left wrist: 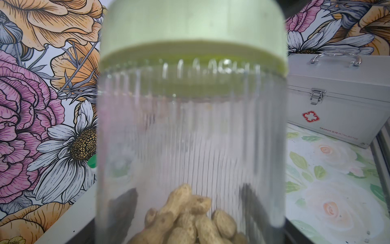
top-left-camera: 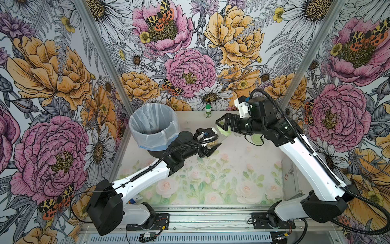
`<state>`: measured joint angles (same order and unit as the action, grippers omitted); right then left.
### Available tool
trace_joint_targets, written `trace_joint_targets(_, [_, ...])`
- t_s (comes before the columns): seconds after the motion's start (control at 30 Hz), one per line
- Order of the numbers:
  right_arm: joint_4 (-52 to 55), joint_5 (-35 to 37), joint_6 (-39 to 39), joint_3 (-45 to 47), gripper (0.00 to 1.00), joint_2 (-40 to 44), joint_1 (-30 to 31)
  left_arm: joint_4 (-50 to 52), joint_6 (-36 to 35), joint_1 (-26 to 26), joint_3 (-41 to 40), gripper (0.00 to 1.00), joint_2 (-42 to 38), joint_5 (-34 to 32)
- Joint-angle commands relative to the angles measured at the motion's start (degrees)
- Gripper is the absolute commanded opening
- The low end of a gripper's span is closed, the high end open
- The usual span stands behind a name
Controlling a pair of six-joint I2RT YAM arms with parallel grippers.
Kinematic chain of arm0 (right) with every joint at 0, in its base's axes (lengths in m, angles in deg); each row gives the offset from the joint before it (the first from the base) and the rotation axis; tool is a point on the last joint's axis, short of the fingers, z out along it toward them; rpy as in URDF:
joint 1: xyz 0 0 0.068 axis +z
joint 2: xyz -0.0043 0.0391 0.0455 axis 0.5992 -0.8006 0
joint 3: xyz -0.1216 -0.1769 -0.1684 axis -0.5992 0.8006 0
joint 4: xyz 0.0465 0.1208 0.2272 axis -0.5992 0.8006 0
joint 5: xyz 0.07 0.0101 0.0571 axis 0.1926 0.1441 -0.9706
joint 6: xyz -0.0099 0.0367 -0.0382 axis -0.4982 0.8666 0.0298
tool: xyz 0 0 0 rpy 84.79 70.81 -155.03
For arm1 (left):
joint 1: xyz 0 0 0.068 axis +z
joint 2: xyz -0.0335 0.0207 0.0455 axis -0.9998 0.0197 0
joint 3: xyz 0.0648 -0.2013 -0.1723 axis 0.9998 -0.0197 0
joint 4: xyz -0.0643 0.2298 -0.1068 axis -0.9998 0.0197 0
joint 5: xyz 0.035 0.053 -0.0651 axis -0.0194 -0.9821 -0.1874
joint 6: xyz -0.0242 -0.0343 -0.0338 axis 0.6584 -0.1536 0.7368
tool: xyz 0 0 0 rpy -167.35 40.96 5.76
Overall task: Empty moldy peanuts from jars
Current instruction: Unscrew the lid from the jar.
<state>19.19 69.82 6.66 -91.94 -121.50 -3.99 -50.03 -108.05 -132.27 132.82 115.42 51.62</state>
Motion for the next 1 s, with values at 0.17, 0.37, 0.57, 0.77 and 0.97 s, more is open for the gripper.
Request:
trace_joint_targets(0.17, [-1.25, 0.14, -0.56, 1.15, 0.95, -0.66, 0.40, -4.39, -0.87, -0.45, 2.56, 0.24, -1.99, -1.14])
trace_joint_targets(0.37, [-1.63, -0.68, -0.49, 1.59, 0.94, -1.18, 0.40, -4.44, -1.10, -0.47, 2.56, 0.24, -2.05, -1.34])
trace_joint_targets(0.57, [-2.09, -0.78, -0.35, 2.49, 0.92, -1.19, 0.32, -4.59, -1.09, -0.45, 2.78, 0.24, -2.14, -1.25])
trace_joint_targets(0.77, [-2.39, -0.68, -0.23, 3.55, 0.91, -1.11, 0.31, -4.59, -1.16, -0.31, 2.82, 0.24, -2.35, -1.29])
trace_joint_targets(0.97, [-3.47, 0.48, -0.40, 4.58, 0.93, 0.89, -0.22, -4.68, -0.87, -0.05, 2.56, 0.24, -2.65, -1.16])
